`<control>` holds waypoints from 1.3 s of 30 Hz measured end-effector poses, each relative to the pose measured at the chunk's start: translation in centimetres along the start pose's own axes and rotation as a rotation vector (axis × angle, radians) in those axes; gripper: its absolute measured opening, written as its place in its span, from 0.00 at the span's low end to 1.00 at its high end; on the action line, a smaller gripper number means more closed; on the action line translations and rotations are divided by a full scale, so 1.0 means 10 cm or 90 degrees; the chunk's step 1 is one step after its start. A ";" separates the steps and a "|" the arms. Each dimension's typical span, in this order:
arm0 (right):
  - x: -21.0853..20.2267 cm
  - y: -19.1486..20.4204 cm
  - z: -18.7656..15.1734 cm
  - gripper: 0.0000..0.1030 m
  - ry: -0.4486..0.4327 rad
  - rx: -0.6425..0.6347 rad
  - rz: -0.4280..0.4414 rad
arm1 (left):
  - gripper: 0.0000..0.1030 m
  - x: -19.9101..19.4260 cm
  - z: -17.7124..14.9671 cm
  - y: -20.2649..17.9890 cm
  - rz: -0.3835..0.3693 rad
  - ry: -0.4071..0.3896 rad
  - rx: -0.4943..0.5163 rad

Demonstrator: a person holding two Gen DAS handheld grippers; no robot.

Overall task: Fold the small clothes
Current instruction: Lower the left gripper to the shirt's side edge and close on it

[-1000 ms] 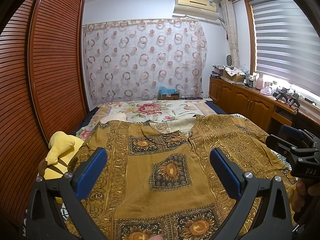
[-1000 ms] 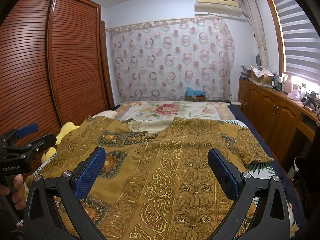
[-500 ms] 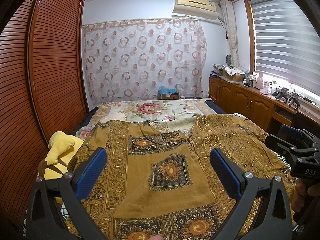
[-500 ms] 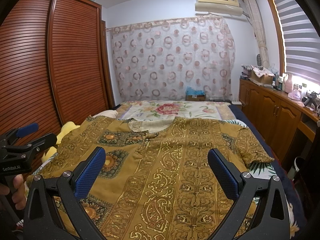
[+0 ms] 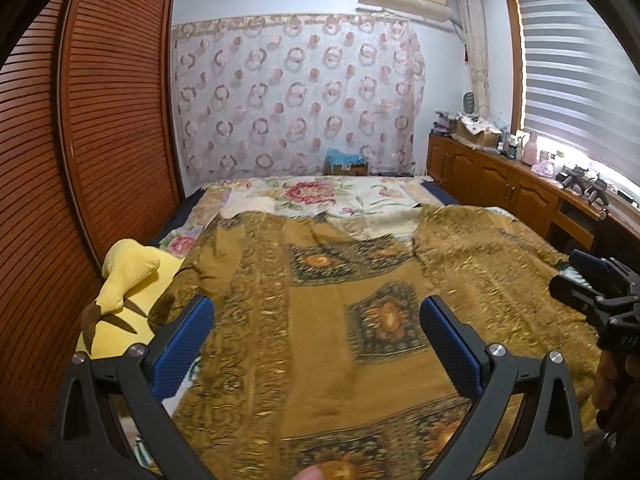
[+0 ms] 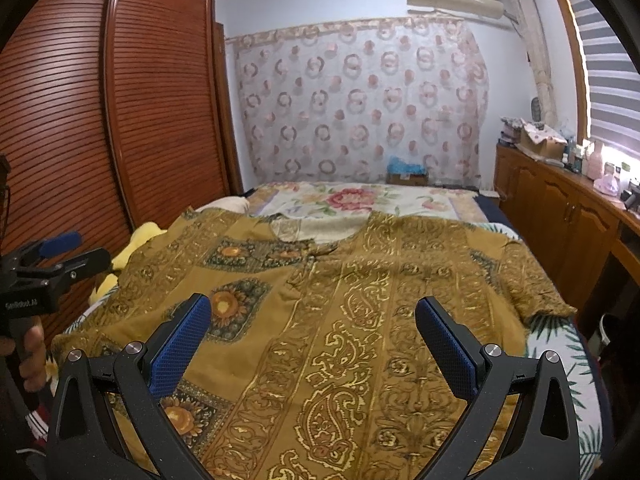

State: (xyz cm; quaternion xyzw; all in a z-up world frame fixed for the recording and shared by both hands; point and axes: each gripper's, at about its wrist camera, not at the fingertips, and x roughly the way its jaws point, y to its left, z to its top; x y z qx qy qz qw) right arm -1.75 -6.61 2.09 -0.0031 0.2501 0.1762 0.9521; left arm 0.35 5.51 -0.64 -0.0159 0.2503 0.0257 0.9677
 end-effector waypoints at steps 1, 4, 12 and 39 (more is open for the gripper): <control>0.01 0.00 -0.01 1.00 0.003 -0.001 0.002 | 1.00 0.02 -0.01 0.04 0.001 0.005 0.001; 0.12 0.04 -0.01 1.00 0.015 -0.011 0.007 | 1.00 0.12 -0.05 0.18 -0.001 0.022 -0.003; 0.37 0.13 -0.09 1.00 0.061 -0.032 0.046 | 1.00 0.35 -0.16 0.67 0.004 0.073 -0.026; 0.75 0.33 -0.16 1.00 0.136 -0.068 0.078 | 0.32 1.23 -0.45 1.89 -0.079 0.243 -0.200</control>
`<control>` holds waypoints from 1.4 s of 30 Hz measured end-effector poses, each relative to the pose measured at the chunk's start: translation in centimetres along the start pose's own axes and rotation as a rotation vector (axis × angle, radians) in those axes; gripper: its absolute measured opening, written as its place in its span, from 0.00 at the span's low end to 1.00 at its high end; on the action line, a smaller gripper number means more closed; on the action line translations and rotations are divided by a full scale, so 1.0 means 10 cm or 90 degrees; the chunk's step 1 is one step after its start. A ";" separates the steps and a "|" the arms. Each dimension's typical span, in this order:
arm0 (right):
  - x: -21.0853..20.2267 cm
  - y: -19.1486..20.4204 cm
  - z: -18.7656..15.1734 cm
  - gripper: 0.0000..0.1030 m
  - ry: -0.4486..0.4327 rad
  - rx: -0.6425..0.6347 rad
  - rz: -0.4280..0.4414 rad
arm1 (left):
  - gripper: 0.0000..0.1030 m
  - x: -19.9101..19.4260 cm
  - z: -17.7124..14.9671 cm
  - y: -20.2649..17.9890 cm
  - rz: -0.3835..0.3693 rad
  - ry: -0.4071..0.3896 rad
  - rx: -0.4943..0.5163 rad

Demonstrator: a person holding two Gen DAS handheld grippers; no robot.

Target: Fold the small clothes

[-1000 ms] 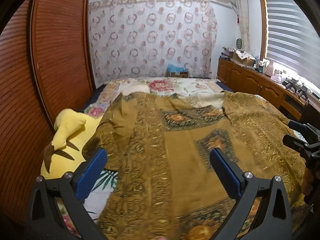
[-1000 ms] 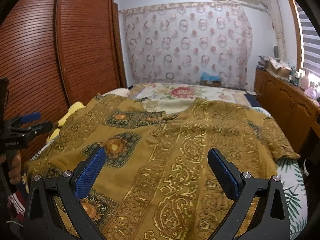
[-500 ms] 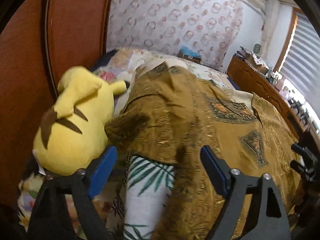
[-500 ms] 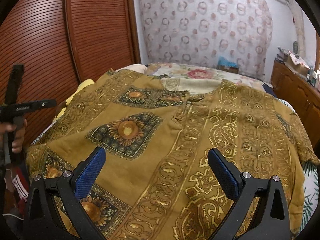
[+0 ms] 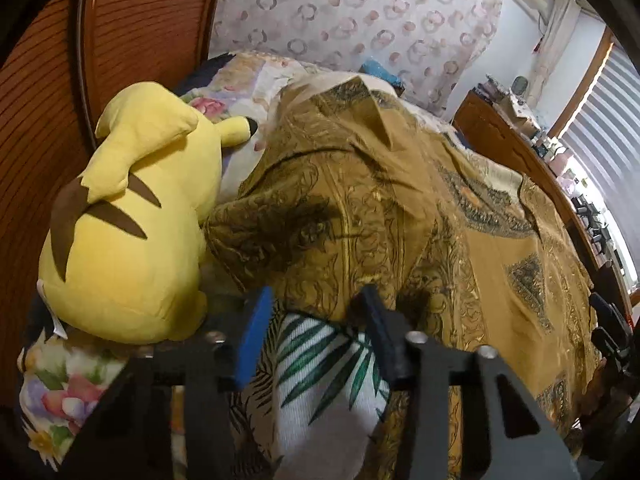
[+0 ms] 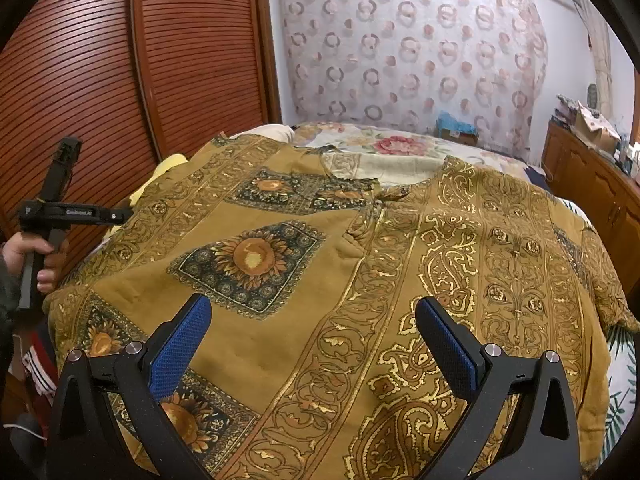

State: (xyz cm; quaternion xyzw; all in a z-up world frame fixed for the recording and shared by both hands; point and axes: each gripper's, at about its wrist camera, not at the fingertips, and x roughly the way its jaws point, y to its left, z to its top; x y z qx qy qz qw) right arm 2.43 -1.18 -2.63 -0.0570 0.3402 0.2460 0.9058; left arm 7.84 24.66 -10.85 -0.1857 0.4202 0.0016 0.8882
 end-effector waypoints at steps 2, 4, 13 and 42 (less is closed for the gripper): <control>0.00 0.00 0.00 1.00 0.000 0.000 -0.002 | 0.16 -0.02 0.02 -0.02 0.014 -0.009 0.013; 0.00 0.00 0.00 1.00 0.000 0.000 -0.002 | 0.02 -0.05 0.03 -0.07 0.031 -0.019 0.038; -0.01 -0.13 0.02 1.00 -0.005 0.012 -0.008 | 0.00 -0.34 0.24 -0.36 0.041 -0.083 0.093; -0.17 -0.48 -0.02 1.00 -0.020 0.052 -0.033 | 0.36 -0.34 0.27 -0.96 0.051 -0.054 0.156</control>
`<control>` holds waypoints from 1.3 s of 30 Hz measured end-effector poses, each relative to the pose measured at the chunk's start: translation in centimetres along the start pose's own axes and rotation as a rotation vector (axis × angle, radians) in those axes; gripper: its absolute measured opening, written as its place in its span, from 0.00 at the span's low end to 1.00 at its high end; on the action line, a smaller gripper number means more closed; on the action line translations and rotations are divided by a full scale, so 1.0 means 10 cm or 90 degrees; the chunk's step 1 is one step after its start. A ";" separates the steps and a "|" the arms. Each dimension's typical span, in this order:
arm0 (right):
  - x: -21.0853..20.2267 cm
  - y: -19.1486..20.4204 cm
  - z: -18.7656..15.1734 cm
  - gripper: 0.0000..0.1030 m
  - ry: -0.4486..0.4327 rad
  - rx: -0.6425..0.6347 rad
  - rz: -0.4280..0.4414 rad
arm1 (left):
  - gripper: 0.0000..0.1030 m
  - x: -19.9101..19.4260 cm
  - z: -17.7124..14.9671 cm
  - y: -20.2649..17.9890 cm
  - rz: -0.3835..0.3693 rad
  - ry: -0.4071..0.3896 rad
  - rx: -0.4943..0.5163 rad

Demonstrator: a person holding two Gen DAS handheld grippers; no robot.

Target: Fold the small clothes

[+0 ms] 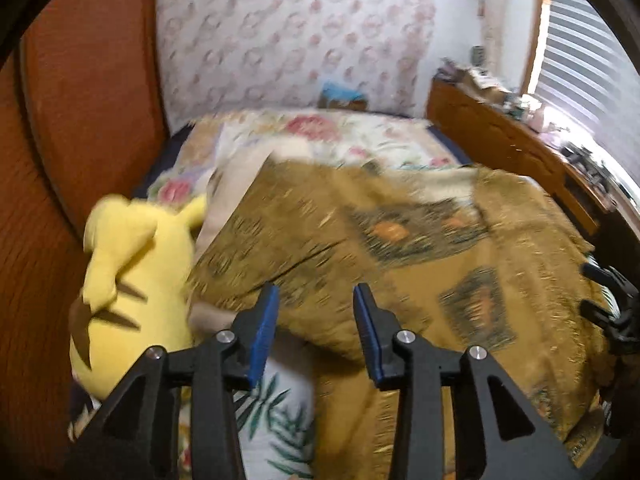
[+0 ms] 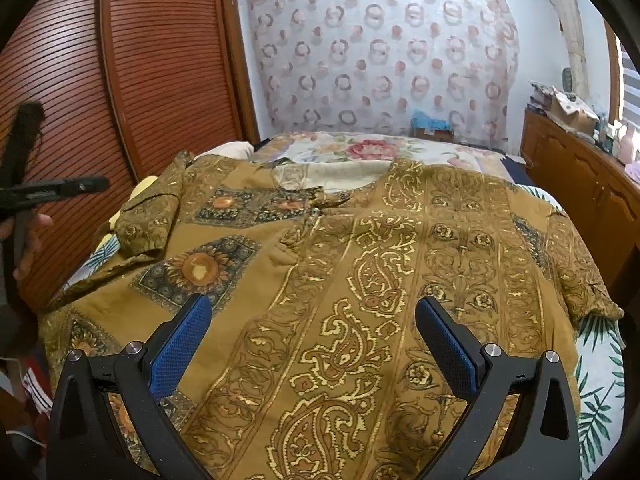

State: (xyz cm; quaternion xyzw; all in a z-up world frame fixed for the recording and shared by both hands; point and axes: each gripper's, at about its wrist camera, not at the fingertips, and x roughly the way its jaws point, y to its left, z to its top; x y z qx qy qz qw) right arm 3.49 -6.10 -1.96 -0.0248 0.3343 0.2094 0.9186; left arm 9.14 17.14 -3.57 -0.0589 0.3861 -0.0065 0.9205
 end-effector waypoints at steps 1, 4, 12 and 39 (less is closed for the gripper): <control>0.00 0.02 0.00 1.00 0.001 -0.002 0.002 | 0.36 0.06 -0.05 0.07 -0.001 0.014 -0.015; 0.01 0.05 -0.02 1.00 0.002 -0.009 0.003 | 0.37 0.17 -0.15 0.08 -0.032 0.028 -0.039; 0.01 0.04 -0.03 1.00 0.004 -0.008 0.002 | 0.37 0.33 -0.24 0.03 -0.084 0.067 -0.080; -0.05 -0.07 -0.02 1.00 -0.001 -0.008 -0.010 | 0.02 0.41 0.77 -1.05 -0.088 -0.018 0.107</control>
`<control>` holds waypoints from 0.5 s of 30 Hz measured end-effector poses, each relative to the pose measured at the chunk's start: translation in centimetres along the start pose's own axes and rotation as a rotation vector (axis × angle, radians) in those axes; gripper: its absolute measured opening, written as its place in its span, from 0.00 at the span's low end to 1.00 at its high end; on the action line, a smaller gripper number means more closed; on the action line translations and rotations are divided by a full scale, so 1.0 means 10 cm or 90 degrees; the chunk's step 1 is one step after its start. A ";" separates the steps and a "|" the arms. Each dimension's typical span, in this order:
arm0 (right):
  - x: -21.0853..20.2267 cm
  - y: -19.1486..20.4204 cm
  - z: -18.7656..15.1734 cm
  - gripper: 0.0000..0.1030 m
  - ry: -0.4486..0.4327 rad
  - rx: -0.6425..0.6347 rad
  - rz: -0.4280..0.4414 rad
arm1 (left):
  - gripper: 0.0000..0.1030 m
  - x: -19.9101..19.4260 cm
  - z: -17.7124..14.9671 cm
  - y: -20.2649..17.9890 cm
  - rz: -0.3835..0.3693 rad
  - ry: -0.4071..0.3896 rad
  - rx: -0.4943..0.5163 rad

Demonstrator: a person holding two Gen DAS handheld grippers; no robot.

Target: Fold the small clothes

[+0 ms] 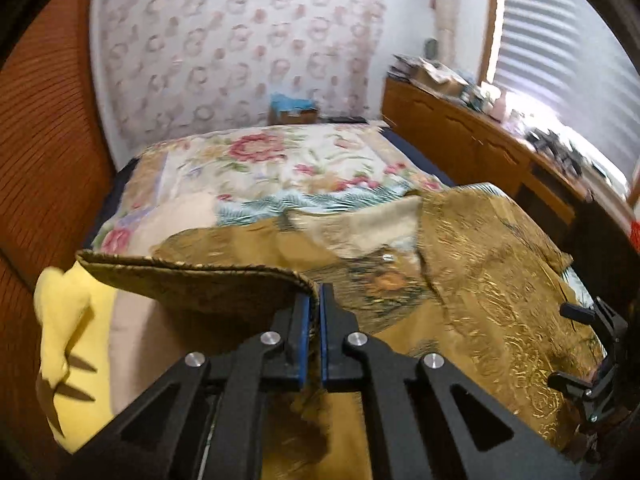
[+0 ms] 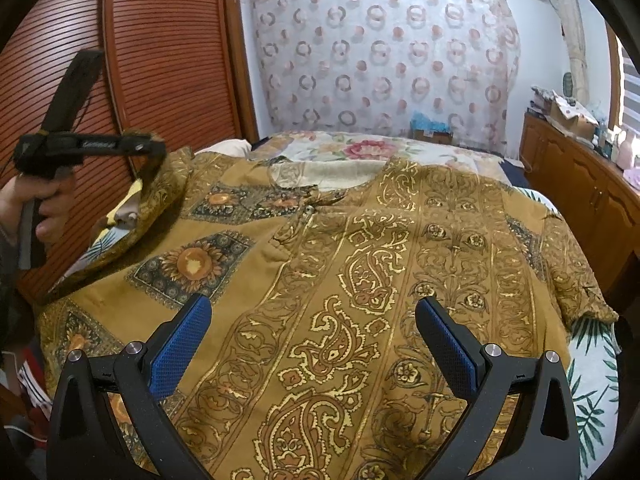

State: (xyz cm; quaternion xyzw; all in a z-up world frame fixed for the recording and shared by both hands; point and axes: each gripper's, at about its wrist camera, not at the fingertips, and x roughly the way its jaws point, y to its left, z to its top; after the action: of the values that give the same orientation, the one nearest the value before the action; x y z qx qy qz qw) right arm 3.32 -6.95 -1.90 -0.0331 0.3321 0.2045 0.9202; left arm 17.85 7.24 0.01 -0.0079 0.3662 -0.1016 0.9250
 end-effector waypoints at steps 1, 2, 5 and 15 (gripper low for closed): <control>-0.01 -0.01 0.00 1.00 -0.001 0.000 -0.001 | 0.06 0.03 0.01 -0.08 -0.012 0.007 0.011; -0.01 -0.02 -0.01 1.00 -0.001 0.001 -0.002 | 0.09 0.04 0.02 -0.13 -0.021 0.013 0.019; -0.03 -0.07 -0.01 1.00 0.001 0.003 -0.007 | 0.23 -0.03 -0.03 -0.24 -0.025 0.011 0.034; 0.08 0.05 0.25 0.93 -0.023 -0.062 0.000 | 0.31 -0.55 -0.45 0.11 0.036 -0.037 0.002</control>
State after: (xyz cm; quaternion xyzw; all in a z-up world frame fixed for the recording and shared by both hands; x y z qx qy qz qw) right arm 5.22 -5.68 -0.40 -0.0743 0.3052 0.2209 0.9234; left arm 11.11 9.68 0.35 0.0008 0.3393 -0.0754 0.9377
